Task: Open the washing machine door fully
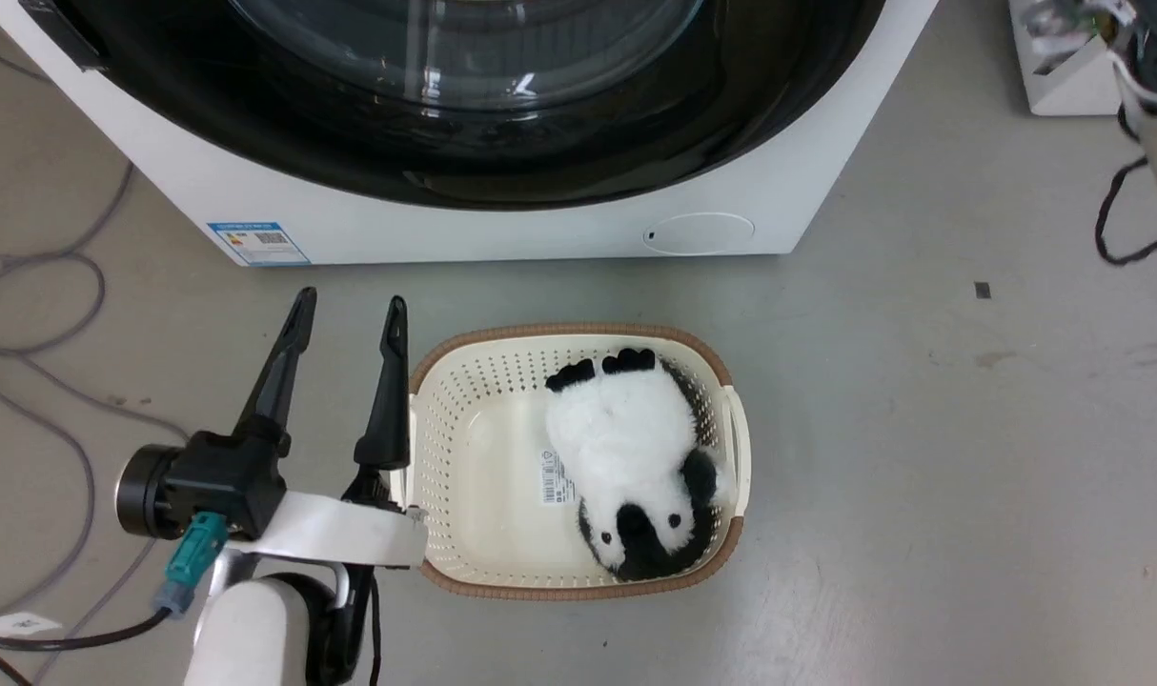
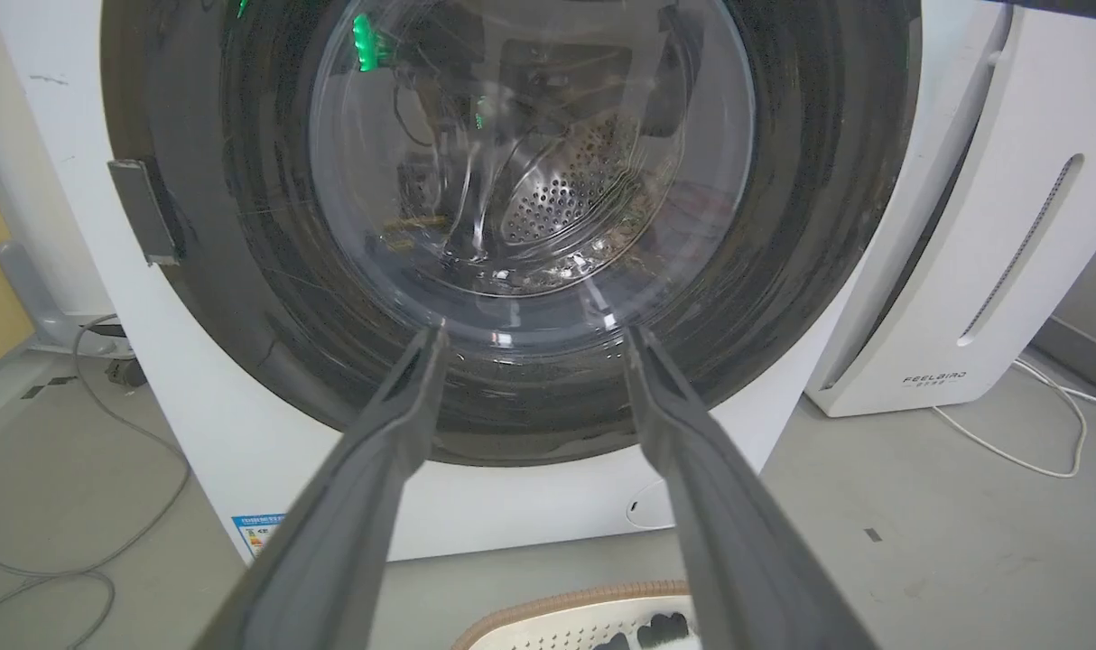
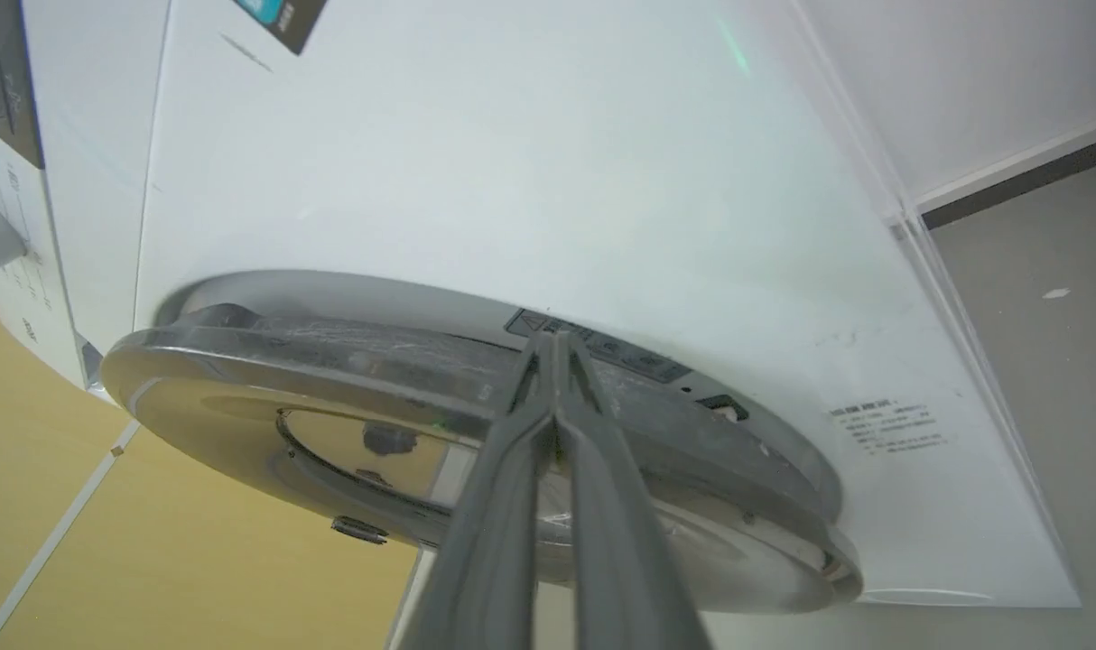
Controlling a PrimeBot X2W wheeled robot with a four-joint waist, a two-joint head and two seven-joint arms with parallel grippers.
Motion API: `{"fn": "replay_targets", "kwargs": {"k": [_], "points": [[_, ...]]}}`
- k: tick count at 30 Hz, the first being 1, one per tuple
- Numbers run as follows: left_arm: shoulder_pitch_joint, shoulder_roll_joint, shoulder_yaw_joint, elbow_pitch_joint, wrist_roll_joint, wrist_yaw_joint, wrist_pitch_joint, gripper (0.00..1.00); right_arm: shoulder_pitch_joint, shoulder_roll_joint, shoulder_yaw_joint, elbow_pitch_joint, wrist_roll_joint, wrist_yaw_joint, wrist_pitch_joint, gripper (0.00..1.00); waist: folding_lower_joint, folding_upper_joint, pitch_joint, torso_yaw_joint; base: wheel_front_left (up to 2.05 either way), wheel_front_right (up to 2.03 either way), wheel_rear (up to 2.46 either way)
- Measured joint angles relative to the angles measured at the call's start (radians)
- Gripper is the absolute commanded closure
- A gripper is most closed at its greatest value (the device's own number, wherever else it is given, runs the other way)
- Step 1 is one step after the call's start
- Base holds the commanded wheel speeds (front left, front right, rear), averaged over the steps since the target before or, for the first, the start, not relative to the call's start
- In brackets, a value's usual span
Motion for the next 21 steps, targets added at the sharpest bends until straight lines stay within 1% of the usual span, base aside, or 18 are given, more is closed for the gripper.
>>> {"fn": "replay_targets", "kwargs": {"k": [5,14,21], "points": [[-0.015,0.0,-0.001,-0.002,-0.004,-0.002,-0.01,0.0,-0.09,0.009,0.08,0.054,0.017,0.0,0.063,1.0,0.0,0.0,0.024,-0.002,0.0,0.0,0.0],[-0.048,0.0,0.001,-0.016,-0.007,-0.017,-0.03,0.0,-0.249,0.046,0.197,0.157,0.069,0.0,0.145,1.0,0.0,0.0,0.078,-0.003,0.0,0.0,0.0],[-0.066,0.0,-0.001,-0.018,-0.013,-0.019,-0.044,0.0,-0.354,0.056,0.277,0.234,0.124,0.0,0.236,1.0,0.0,0.0,0.114,-0.005,0.0,0.0,0.0]]}}
